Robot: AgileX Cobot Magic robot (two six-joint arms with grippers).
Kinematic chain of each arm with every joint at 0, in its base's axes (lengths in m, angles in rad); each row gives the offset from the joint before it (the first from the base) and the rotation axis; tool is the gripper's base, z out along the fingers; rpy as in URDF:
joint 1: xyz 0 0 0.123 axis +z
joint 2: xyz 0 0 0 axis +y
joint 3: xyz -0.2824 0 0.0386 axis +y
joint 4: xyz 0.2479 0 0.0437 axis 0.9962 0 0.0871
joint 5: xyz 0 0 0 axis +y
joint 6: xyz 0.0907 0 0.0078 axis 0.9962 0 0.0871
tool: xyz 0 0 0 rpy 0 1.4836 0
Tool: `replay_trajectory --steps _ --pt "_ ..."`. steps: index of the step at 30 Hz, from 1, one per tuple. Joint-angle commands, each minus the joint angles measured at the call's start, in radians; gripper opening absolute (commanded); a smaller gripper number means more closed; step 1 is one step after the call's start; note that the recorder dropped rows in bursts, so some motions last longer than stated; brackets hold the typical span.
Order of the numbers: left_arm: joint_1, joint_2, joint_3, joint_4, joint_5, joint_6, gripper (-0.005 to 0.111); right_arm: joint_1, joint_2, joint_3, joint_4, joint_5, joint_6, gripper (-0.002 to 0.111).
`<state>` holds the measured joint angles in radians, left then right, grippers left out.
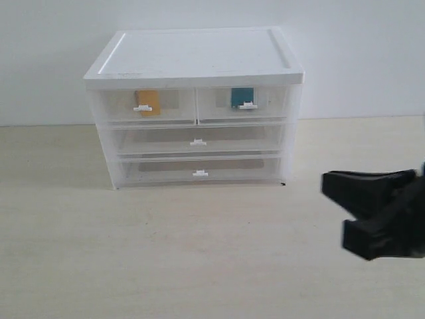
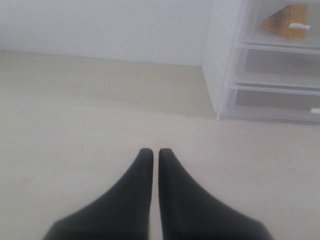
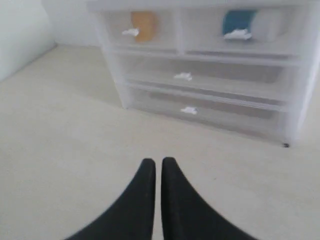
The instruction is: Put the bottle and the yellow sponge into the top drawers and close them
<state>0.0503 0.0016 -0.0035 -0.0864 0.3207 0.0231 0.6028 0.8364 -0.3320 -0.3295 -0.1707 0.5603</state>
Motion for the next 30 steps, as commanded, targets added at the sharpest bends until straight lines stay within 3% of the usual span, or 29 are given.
replay_trajectory --steps 1,7,13,19,27,30 --pt "0.003 -0.002 0.004 0.002 0.001 -0.008 0.004 -0.12 -0.276 0.079 0.006 0.067 -0.007 0.0" --pt "0.003 -0.002 0.004 0.002 0.001 -0.008 0.004 -0.281 -0.532 0.248 0.006 -0.077 -0.024 0.0" --pt "0.003 -0.002 0.004 0.002 0.001 -0.008 0.004 -0.315 -0.658 0.332 0.006 -0.2 0.049 0.0" --pt "0.003 -0.002 0.004 0.002 0.001 -0.008 0.004 -0.315 -0.759 0.332 0.006 -0.057 0.042 0.0" --pt "0.003 -0.002 0.004 0.002 0.001 -0.008 0.004 -0.313 -0.832 0.332 0.006 0.354 -0.097 0.0" --pt "0.003 -0.002 0.004 0.002 0.001 -0.008 0.004 -0.313 -0.824 0.332 0.006 0.42 -0.107 0.0"
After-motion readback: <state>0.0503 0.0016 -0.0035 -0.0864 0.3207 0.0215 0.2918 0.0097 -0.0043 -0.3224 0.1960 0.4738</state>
